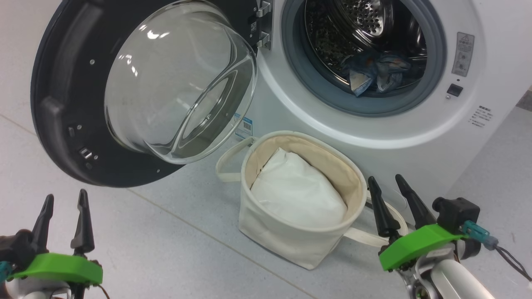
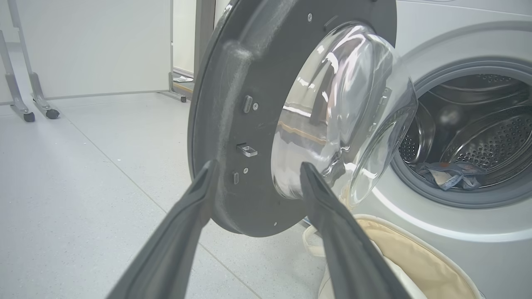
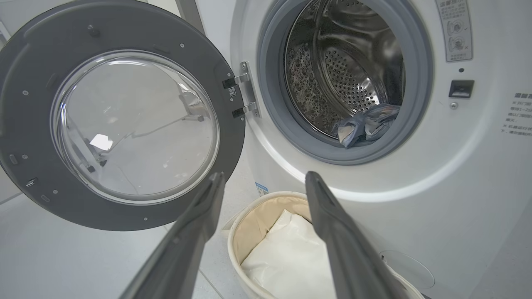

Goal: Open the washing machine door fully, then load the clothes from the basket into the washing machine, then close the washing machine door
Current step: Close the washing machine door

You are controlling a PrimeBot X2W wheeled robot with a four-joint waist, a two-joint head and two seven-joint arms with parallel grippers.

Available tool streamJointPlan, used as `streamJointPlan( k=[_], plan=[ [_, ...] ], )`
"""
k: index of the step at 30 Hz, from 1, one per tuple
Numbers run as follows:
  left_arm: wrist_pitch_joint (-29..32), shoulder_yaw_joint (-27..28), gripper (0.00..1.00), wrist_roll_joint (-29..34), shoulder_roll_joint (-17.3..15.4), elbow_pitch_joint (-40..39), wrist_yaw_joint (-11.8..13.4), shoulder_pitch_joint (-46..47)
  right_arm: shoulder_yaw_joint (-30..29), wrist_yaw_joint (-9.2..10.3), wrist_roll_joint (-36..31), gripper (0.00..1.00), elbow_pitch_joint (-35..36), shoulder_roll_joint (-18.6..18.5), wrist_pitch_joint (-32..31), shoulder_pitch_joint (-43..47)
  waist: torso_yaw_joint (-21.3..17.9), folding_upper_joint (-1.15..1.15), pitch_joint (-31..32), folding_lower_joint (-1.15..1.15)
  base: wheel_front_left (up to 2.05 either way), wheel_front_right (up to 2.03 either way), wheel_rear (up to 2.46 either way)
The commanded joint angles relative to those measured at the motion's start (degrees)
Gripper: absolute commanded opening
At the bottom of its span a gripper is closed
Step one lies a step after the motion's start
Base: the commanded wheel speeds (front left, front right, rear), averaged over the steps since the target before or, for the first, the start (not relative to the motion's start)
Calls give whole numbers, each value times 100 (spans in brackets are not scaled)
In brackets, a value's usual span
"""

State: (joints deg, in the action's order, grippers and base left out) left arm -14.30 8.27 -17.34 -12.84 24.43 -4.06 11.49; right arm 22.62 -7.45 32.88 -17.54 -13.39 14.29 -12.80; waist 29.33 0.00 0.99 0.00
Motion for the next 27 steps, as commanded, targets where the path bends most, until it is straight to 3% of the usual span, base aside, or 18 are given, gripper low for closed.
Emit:
streamJointPlan(
  k=[1, 20, 22, 27],
  plan=[
    [-70, 219, 100, -46, -171, -204, -9, 83, 68, -3, 47, 100, 140, -96, 71, -226, -4, 0, 5, 0, 0, 0, 0],
    [-70, 332, 100, -52, -143, -458, -56, -17, 260, -3, 126, 100, 178, -131, 71, -225, -36, 0, 50, 0, 0, 0, 0],
    [-70, 324, 0, -83, -131, -524, -88, -15, 256, -3, 125, 100, 172, -134, 71, -216, -40, 0, 56, 0, 0, 0, 0],
    [-62, 267, 0, -431, -166, -930, -258, 76, 246, -3, 123, 100, 157, -153, 71, -186, -57, 0, 90, 0, 0, 0, 0]
  ],
)
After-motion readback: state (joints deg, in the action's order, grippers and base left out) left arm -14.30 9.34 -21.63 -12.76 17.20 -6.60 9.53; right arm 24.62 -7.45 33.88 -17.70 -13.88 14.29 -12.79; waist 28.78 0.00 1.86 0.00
